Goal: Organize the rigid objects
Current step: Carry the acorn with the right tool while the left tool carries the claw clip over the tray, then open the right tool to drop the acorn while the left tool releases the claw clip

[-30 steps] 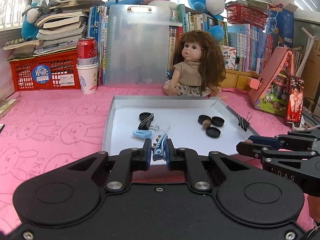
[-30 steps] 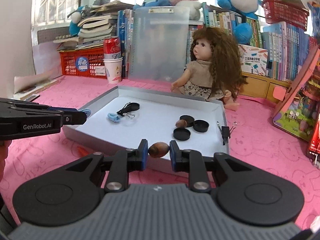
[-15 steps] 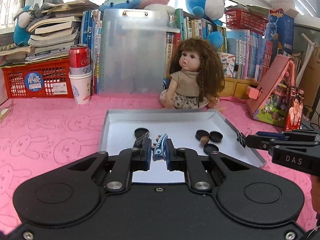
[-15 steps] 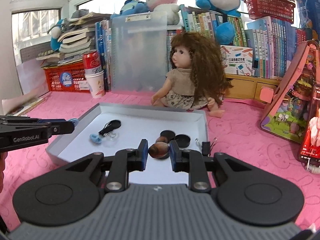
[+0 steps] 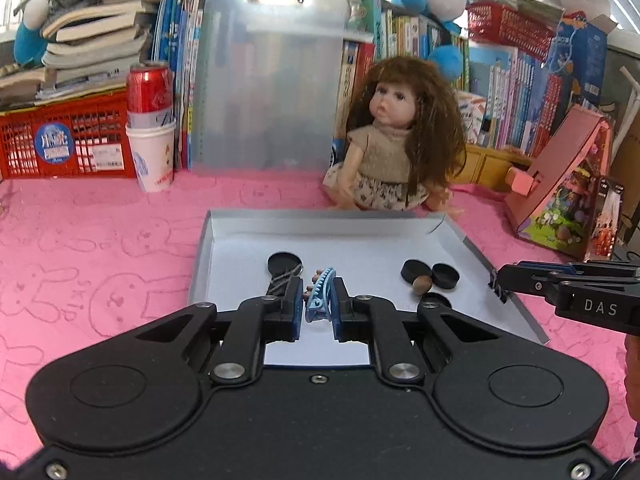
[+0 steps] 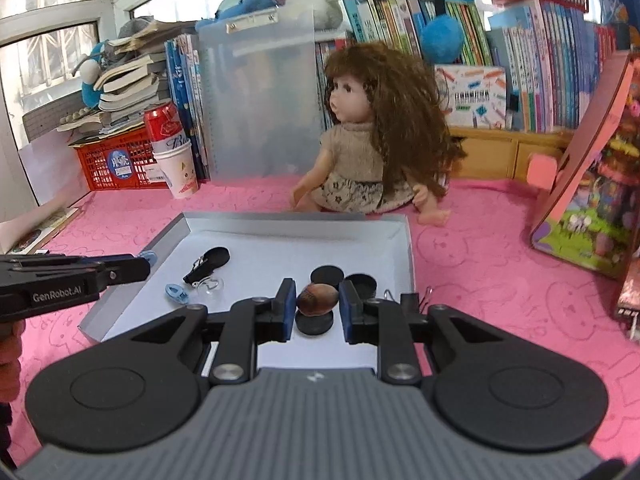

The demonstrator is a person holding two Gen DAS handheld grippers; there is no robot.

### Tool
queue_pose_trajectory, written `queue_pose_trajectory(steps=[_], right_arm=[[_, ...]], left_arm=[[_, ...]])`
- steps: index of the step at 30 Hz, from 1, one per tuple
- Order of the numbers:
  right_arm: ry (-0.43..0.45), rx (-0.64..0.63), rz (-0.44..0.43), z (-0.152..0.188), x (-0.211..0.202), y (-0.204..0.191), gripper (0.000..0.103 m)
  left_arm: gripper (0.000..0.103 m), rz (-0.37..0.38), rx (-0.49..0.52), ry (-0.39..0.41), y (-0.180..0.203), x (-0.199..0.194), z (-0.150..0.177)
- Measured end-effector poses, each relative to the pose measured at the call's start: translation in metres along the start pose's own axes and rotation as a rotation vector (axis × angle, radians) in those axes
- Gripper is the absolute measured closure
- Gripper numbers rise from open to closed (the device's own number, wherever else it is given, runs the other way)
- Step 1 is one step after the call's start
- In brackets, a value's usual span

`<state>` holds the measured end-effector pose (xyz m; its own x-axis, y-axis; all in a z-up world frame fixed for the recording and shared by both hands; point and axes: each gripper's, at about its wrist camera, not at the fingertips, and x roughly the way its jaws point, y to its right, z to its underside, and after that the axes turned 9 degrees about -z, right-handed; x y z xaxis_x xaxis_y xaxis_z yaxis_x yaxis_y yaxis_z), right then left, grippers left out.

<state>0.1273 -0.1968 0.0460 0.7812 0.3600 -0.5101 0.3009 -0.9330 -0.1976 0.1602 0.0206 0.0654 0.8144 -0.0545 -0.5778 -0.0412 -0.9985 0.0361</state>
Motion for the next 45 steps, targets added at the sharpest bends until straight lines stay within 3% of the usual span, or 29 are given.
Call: queue_pose_trajectory(steps=[21, 36, 42, 45], right_arm=[[-0.096, 0.053, 0.002, 0.02, 0.032, 0.013, 0.076], [-0.122, 0.053, 0.007, 0.024, 0.042, 0.014, 0.075], [-0.115, 0.042, 0.008, 0.024, 0.042, 0.013, 0.071], [-0.11, 0.028, 0.012, 0.024, 0.04, 0.011, 0.061]], left_arm=[[0.09, -0.031, 0.011, -0.083, -0.001, 0.037, 0.019], [0.089, -0.033, 0.024, -0.096, 0.004, 0.045, 0.023], [0.089, -0.035, 0.039, -0.083, 0.007, 0.042, 0.022], [0.089, -0.035, 0.045, -0.076, 0.009, 0.039, 0.022]])
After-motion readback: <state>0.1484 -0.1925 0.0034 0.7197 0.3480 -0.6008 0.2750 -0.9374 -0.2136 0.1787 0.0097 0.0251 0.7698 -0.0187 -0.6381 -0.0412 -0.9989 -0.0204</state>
